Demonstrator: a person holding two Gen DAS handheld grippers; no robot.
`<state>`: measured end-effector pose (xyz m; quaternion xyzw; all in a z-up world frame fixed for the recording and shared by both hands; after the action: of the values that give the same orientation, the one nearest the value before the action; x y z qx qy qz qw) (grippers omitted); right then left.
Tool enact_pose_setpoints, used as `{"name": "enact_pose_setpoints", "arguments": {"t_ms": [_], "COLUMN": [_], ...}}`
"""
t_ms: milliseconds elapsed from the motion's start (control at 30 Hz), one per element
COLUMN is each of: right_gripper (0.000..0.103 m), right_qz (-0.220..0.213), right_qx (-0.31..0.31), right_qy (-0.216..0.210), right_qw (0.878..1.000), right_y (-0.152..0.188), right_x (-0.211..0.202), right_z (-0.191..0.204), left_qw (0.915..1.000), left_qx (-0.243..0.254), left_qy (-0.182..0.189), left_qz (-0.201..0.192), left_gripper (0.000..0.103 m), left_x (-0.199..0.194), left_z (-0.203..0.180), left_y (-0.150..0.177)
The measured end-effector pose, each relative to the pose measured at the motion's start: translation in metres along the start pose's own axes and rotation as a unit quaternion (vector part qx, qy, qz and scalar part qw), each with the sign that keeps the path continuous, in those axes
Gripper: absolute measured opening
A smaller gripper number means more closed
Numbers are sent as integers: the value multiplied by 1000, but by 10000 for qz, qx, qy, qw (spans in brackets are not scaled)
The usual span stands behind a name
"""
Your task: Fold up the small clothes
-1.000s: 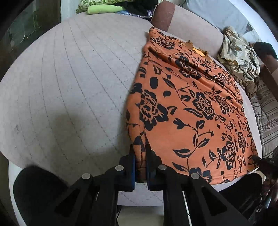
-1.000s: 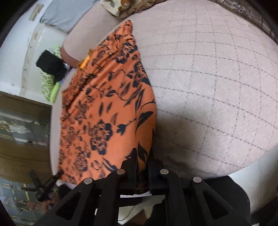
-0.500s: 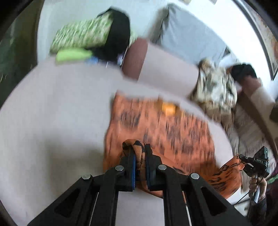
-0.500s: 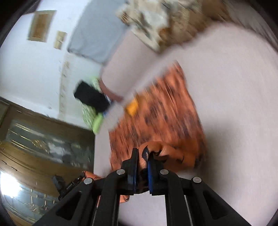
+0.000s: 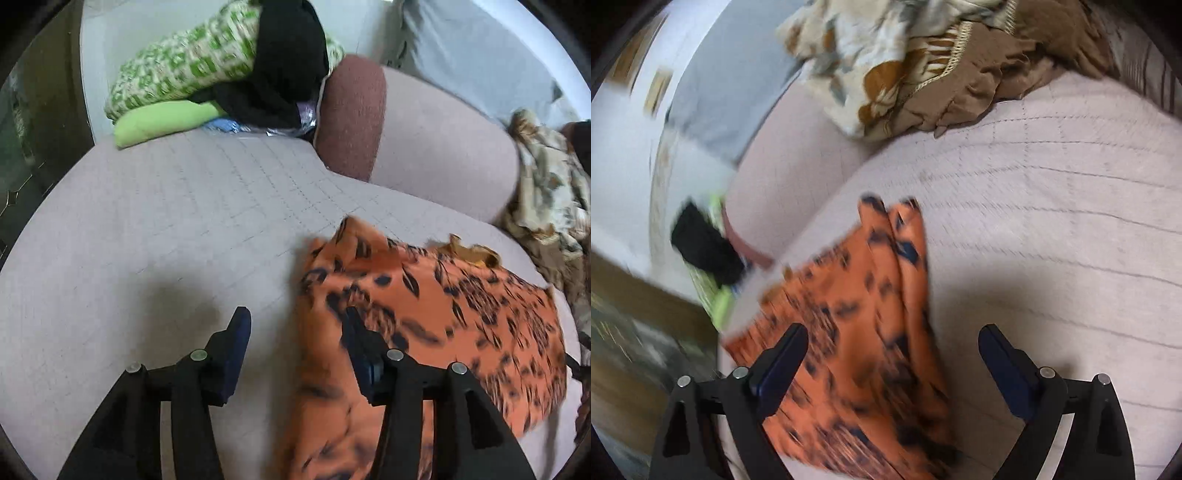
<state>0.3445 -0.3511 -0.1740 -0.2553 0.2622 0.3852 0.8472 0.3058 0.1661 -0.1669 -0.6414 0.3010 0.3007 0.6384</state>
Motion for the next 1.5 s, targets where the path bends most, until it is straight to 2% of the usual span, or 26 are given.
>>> {"name": "enact_pose_setpoints", "arguments": {"t_ms": [100, 167, 233, 267, 300, 333, 367, 433, 500, 567, 700, 800, 867, 933, 967, 1000, 1033, 1067, 1100, 1167, 1233, 1333, 1433, 1500], "right_gripper": [94, 93, 80, 78, 63, 24, 23, 20, 19, 19, 18, 18, 19, 25, 29, 48, 58, 58, 62, 63, 63, 63, 63, 63], "right_qz": [216, 425, 695, 728, 780, 924, 1112, 1075, 1002, 924, 926, 950, 1057, 1389, 1534, 1578, 1623, 1493, 1372, 1004, 644, 400, 194, 207], "right_qx": [-413, -494, -586, -712, -760, -757, -627, -712, -593, -563, -809, -808, -719, -654, -595, -530, -409, -338, -278, -336, -460, -689, -1153, -1299], "right_qy": [251, 291, 391, 583, 711, 775, 652, 716, 488, 233, 37, -51, 37, 197, 383, 631, 883, 652, 590, 614, 538, 440, 669, 852], "right_qw": [9986, 9974, 9951, 9931, 9915, 9898, 9897, 9891, 9920, 9939, 9924, 9922, 9918, 9880, 9856, 9840, 9819, 9861, 9884, 9925, 9954, 9959, 9909, 9876], "right_y": [11, 15, 25, 30, 33, 37, 40, 43, 42, 44, 68, 99, 125, 162, 180, 189, 198, 197, 193, 180, 161, 137, 117, 104], "right_x": [7, 23, 44, 52, 57, 62, 64, 60, 47, 26, -14, -46, -63, -67, -63, -59, -55, -62, -68, -80, -89, -87, -68, -53], "right_z": [1, 6, 14, 19, 20, 23, 28, 35, 46, 61, 80, 66, 37, -2, -27, -46, -67, -69, -68, -58, -46, -25, -6, -5], "left_qw": [9992, 9974, 9955, 9959, 9967, 9956, 9943, 9931, 9945, 9959, 9965, 9957, 9950, 9933, 9914, 9898, 9895, 9897, 9894, 9920, 9953, 9971, 9974, 9969], "left_qx": [-150, -12, 123, 214, 363, 502, 478, 359, 406, 378, 524, 395, 353, 275, 201, 66, -28, -201, -369, -493, -363, -154, 156, 252], "left_qy": [367, 600, 666, 559, 384, 377, 464, 500, 438, 541, 576, 771, 812, 895, 915, 802, 747, 837, 876, 788, 701, 641, 597, 612], "left_qz": [72, 411, 670, 675, 611, 696, 833, 999, 859, 615, 300, 325, 456, 676, 914, 1173, 1238, 1141, 1099, 858, 567, 388, 363, 437], "left_gripper": [64, 64, 64, 64, 57, 40, 19, 17, 17, 17, 16, 17, 17, 20, 22, 25, 27, 30, 35, 36, 39, 40, 40, 40], "left_x": [-18, -6, 10, 18, 20, 25, 28, 26, 10, -20, -76, -114, -129, -126, -115, -102, -99, -99, -102, -110, -117, -117, -96, -80], "left_z": [-4, -20, -34, -41, -46, -53, -58, -61, -63, -63, -67, -67, -70, -68, -64, -57, -52, -47, -42, -34, -31, -38, -48, -54], "left_y": [32, 54, 66, 66, 61, 54, 50, 37, 24, 15, 18, 51, 93, 135, 159, 178, 186, 187, 181, 164, 140, 115, 96, 90]}}
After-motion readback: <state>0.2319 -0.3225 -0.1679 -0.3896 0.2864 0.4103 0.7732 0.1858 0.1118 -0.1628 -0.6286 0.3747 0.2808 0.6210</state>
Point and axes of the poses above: each gripper's, at about its wrist camera, not at the fingertips, and x roughly the way its jaws point, z to its left, y to its underside, the point moved 7 cm from there along x, roughly the way its jaws point, and after that the axes turned 13 degrees about x, right-handed, at the moved point
